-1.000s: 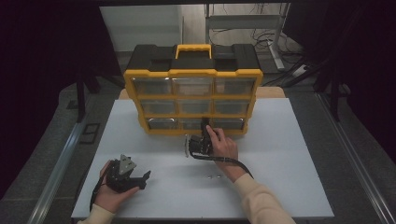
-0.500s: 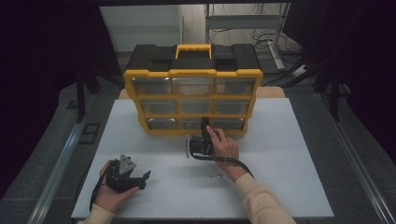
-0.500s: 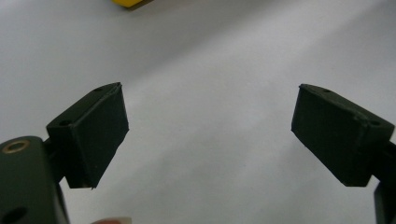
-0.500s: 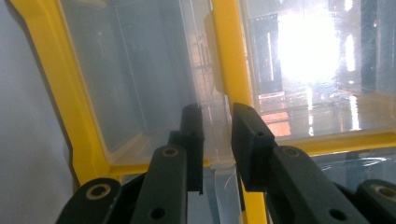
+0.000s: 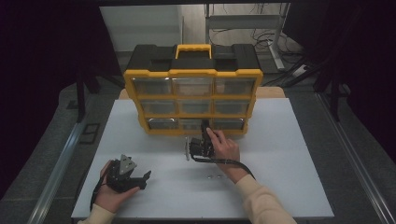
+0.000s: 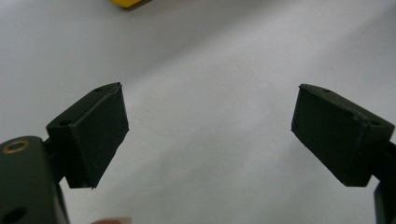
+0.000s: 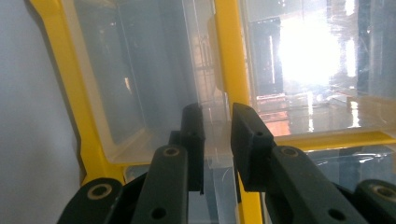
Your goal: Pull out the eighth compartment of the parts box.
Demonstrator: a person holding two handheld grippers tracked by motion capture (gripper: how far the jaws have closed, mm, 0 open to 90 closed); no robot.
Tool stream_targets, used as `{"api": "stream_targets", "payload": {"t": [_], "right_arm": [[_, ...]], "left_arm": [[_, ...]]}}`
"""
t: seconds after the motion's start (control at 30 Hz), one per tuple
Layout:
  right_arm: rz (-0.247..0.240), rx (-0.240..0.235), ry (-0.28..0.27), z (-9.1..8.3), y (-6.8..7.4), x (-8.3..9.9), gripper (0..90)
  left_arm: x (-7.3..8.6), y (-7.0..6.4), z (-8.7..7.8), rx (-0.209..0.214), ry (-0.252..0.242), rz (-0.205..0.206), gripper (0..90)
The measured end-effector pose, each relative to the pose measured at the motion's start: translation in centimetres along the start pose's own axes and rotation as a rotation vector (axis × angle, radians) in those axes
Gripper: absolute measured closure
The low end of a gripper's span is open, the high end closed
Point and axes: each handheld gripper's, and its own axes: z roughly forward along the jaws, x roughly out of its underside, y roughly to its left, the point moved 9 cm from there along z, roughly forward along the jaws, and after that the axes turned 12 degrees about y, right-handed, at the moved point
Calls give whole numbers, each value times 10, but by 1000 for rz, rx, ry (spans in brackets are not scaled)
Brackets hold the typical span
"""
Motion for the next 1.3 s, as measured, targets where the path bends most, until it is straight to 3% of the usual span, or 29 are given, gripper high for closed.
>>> {"api": "stream_targets", "payload": {"t": [0.07, 0.1, 0.2, 0.23, 0.3, 0.57, 1.3], "right_arm": [[-4, -1, 0, -1, 0, 0, 754], [-9, -45, -7, -1, 3, 0, 754], [-5, -7, 11, -4, 1, 2, 755], [-9, -46, -7, -4, 3, 0, 755], [-9, -2, -4, -5, 1, 1, 756], [-14, -5, -3, -9, 2, 1, 758], [-11, 9, -8, -17, 3, 3, 759]], "left_arm": [[0, 0, 0, 0, 0, 0, 114], [0, 0, 0, 0, 0, 0, 114], [0, 0, 0, -2, -1, 1, 114], [0, 0, 0, -2, -1, 0, 114], [0, 0, -1, -2, -2, -2, 114], [-2, 1, -4, -13, -24, -5, 117], [-2, 1, -3, -10, -21, -4, 116]]}}
